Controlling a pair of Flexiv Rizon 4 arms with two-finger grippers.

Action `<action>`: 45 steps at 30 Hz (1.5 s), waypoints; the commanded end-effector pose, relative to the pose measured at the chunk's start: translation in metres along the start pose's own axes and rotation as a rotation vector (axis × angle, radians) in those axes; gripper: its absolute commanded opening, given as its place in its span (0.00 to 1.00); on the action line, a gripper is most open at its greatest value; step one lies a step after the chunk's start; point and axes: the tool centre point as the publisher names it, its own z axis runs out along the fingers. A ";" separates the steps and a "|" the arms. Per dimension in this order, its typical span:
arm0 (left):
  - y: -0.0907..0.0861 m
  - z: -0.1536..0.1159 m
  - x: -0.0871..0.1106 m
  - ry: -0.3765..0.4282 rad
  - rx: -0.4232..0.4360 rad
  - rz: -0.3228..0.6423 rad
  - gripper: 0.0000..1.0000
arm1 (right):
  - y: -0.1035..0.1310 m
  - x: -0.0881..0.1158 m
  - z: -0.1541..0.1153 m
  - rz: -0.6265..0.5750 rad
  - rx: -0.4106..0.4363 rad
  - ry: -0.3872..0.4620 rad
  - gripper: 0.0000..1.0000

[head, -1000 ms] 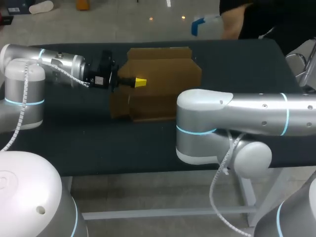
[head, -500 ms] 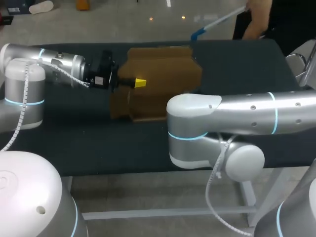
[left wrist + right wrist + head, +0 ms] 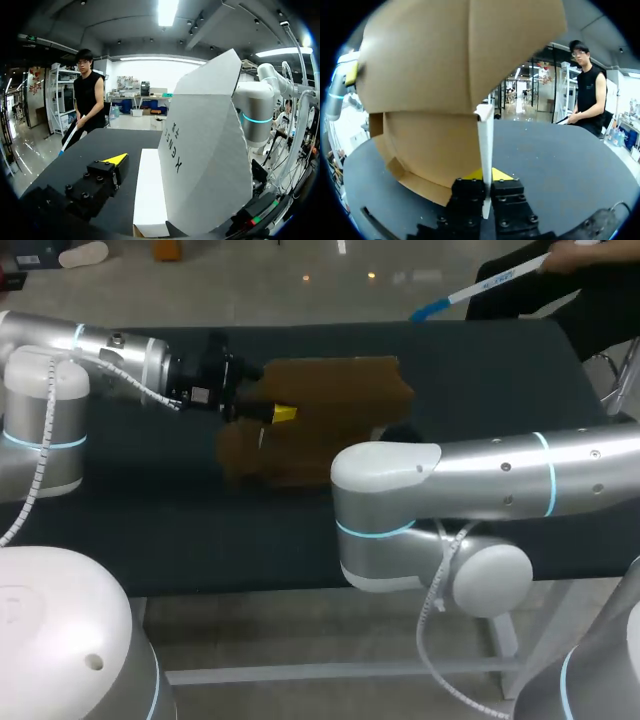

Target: Assemble the packaging by folding the flat box into shape, placing the metal phone stand inside, and closing the box properly

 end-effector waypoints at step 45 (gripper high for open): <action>-0.009 -0.121 0.028 -0.356 -0.285 0.139 1.00 | 0.041 -0.011 -0.006 0.034 0.072 0.613 0.00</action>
